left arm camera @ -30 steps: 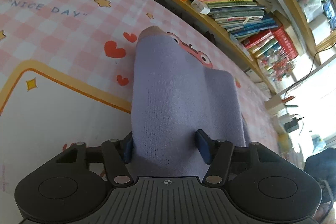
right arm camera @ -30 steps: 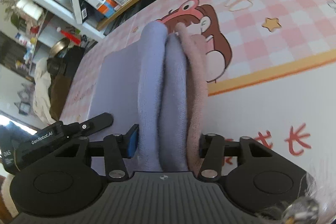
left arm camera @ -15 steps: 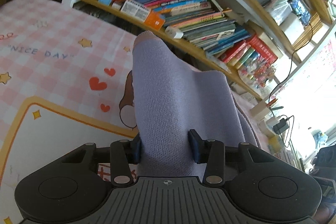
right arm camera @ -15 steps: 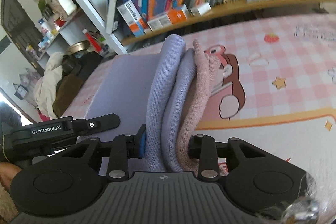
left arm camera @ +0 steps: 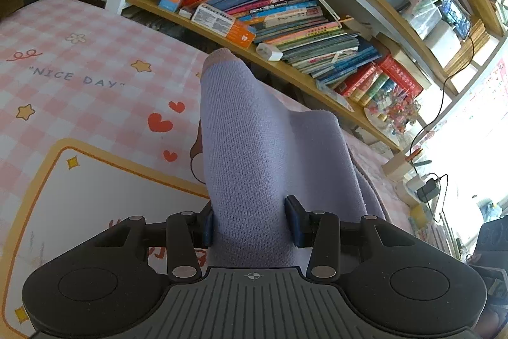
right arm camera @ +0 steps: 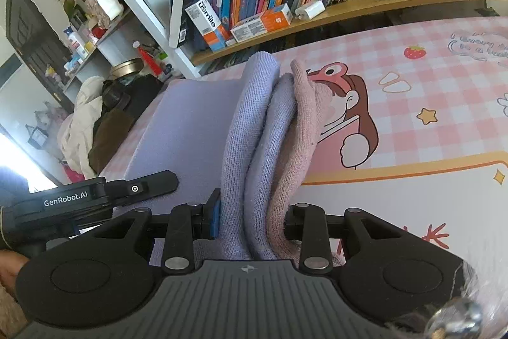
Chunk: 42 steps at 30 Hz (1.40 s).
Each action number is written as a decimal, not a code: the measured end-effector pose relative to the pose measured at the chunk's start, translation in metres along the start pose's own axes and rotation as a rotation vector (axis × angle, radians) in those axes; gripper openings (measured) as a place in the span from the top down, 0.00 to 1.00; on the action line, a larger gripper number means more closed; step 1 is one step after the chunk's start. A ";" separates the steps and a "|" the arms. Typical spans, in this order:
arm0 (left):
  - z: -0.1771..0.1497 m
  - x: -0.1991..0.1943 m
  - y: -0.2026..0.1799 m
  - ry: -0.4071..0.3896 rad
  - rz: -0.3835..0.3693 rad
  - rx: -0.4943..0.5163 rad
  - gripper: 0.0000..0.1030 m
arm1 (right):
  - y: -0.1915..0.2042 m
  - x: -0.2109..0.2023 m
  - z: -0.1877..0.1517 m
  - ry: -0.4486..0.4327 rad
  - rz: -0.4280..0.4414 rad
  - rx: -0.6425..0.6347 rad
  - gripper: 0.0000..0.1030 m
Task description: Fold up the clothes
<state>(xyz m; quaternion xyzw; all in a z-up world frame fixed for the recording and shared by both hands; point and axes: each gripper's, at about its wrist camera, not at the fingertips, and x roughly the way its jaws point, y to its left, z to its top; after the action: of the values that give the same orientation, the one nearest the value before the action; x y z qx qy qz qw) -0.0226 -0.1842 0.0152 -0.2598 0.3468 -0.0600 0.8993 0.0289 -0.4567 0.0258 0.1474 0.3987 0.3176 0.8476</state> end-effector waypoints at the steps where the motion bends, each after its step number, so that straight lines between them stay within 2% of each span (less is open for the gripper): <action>1: 0.000 0.000 0.000 -0.001 0.000 -0.003 0.59 | 0.000 0.000 0.000 0.003 0.000 -0.004 0.71; 23: 0.005 0.001 0.004 0.020 -0.014 0.000 0.59 | 0.003 0.006 -0.002 0.014 -0.020 -0.005 0.71; 42: 0.063 0.000 0.072 0.084 -0.116 0.069 0.59 | 0.068 0.050 0.000 -0.047 -0.124 0.056 0.71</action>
<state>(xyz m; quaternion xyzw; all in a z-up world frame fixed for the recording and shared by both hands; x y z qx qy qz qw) 0.0137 -0.0958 0.0184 -0.2454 0.3663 -0.1345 0.8874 0.0244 -0.3724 0.0310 0.1537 0.3958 0.2494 0.8704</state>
